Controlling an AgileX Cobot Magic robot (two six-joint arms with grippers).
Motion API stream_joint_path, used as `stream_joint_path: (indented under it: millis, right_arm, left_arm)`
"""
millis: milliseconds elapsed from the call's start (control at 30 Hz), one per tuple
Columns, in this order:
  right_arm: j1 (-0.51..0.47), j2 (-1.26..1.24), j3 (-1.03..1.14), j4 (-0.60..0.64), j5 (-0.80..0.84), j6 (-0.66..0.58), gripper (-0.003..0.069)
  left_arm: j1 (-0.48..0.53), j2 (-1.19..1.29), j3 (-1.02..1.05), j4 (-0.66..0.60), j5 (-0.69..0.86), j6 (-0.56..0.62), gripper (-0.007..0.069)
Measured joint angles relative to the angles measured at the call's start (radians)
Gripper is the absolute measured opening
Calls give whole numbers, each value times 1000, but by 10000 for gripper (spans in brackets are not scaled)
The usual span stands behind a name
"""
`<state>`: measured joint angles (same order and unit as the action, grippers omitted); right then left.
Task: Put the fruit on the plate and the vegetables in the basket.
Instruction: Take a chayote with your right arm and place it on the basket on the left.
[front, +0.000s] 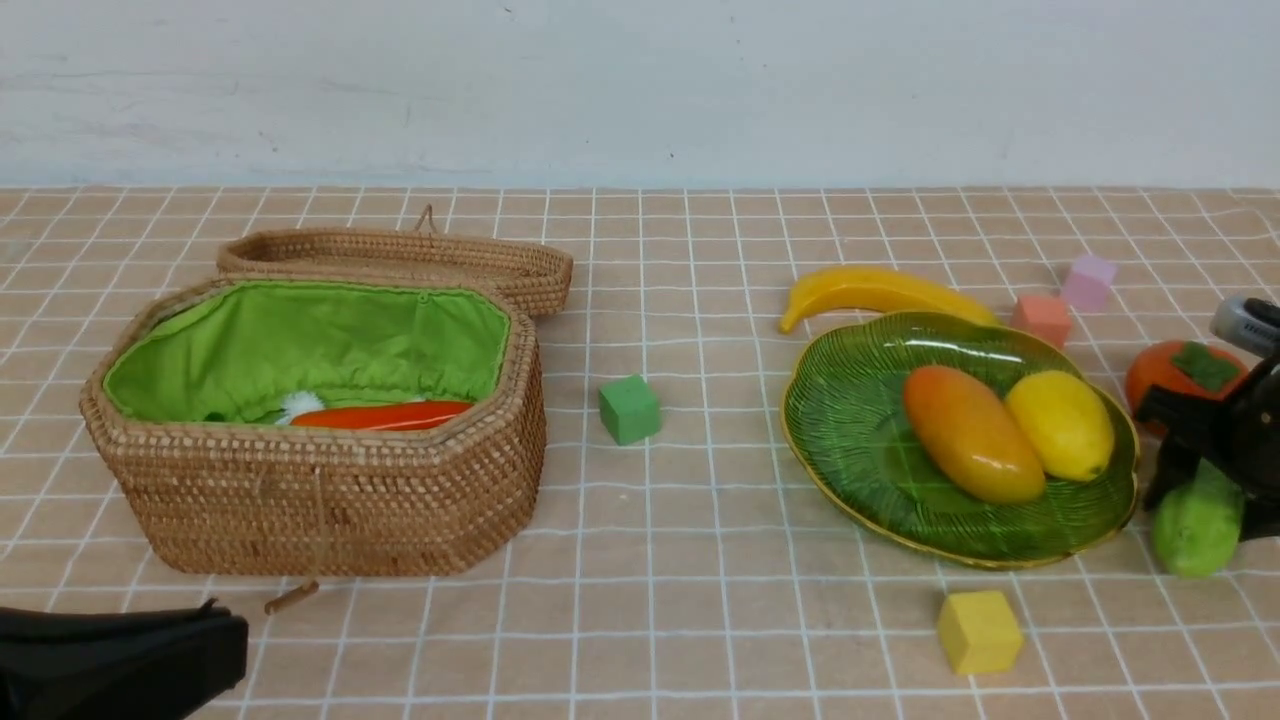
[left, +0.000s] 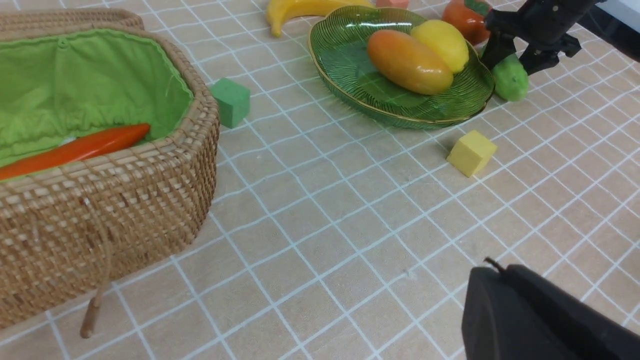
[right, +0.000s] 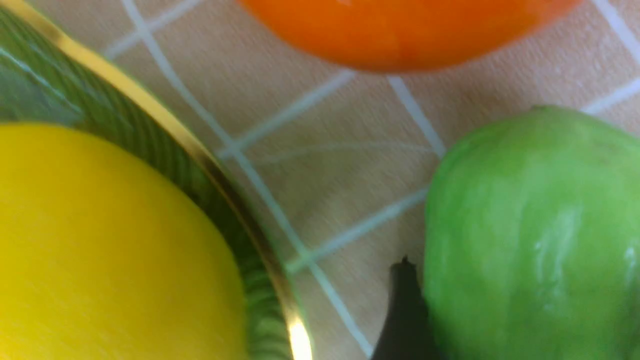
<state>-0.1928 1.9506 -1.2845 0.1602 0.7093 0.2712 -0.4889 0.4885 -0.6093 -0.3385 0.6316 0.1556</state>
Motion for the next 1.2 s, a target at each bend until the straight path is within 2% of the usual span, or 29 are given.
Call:
stream_joint_path:
  millis: [167,300,367,400,433,533,600,700,767,800,967,1200]
  right_arm:
    - [0,-57,-10,-14,113,-21,460]
    - [55,-212,-17,0,214,-56,460]
    - [166,-304,-44,71,234,-171,460]
    - [191,-315,-53,93,234,-183,460]
    - [303,-340,-113,184,229,-308,460]
    - [529,-314,-249,356,198,-511,460]
    - [649,-262,-357,424,177,-624,460]
    - [790,-146,-537,467,163,-743,460]
    - [831,-88,-618,469,162,-765,460]
    - [875,1,-736,469,159,-776,459]
    - [918,220,-1002,468,131,-780,459]
    - [933,398,-1138,451,-46,-787,459]
  left_arm:
    - [0,0,0,8,0,0,-11]
    - [0,0,0,17,0,0,-10]
    - [0,0,0,18,0,-1,-10]
    - [0,0,0,18,0,-2,-10]
    - [0,0,0,18,0,-10,-10]
    - [0,0,0,23,3,-49,-10]
    - [0,0,0,35,12,-81,-10]
    - [0,0,0,77,38,-142,-8]
    - [0,0,0,111,54,-179,-7]
    - [0,0,0,163,72,-223,-6]
    - [0,0,0,251,110,-282,-5]
    - [0,0,0,262,118,-286,-5]
